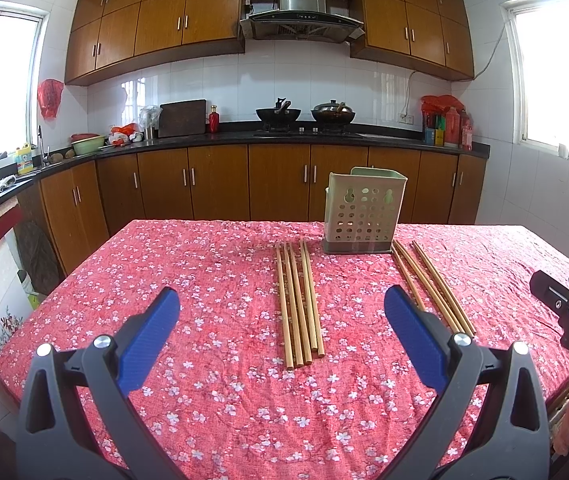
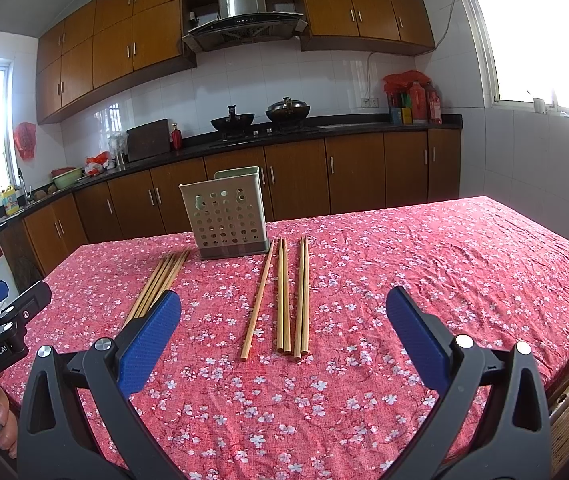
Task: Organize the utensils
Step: 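Close the right gripper on a wooden chopstick while the left gripper grasps another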
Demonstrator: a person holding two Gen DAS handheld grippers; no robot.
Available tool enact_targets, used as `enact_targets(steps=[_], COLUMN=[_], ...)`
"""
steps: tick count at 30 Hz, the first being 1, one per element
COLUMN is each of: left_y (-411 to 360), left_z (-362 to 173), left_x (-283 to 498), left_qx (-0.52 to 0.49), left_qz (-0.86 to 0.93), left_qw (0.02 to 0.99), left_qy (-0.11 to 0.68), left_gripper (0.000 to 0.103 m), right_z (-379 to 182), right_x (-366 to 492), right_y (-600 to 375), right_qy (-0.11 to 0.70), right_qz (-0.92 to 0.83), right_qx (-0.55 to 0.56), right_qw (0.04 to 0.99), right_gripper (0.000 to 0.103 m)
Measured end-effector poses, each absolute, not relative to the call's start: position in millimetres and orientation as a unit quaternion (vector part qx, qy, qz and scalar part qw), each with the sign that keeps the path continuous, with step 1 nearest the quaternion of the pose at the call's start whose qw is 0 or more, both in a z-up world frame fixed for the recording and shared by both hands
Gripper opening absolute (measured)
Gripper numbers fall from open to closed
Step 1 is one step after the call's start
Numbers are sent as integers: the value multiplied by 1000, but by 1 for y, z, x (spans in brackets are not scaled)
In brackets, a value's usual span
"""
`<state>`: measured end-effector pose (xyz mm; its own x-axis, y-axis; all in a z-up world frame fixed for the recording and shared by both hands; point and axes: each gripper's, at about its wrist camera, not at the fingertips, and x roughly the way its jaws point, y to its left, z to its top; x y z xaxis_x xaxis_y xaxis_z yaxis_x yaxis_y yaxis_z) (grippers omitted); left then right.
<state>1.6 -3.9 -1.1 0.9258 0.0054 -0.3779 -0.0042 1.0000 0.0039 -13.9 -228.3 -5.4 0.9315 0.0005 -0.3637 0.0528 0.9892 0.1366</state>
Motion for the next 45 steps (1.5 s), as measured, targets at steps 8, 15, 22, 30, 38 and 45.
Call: enact_targets(steps=[8,15,22,30,38,45], left_y=[-3,14,27,32,23,20], left_z=[-16,-24,-39,-56,-71,-83], left_x=[25,68,116,148,168,177], left_qx=[5,-1,2,-10,-14,-22], left_qz=[16,25,19,-6,-45,-57], left_qw=[973,957,940,926,910,897], left_qy=[228,288,340,378,411,438], left_gripper=[99,99,80,56,38,29], right_z=[-9,-27,-62,-87,-94,-94], right_x=[10,68,135,165,181,182], right_y=[-235,-260,-264,-259,-272,-274], right_qy=[209,303,392,430,436,439], right_qz=[-12,-22,0,6,-9,-4], right_qx=[74,111,124,114,113,113], right_qw=[975,946,912,895,893,891], right_gripper=[101,72,30,8,7,8])
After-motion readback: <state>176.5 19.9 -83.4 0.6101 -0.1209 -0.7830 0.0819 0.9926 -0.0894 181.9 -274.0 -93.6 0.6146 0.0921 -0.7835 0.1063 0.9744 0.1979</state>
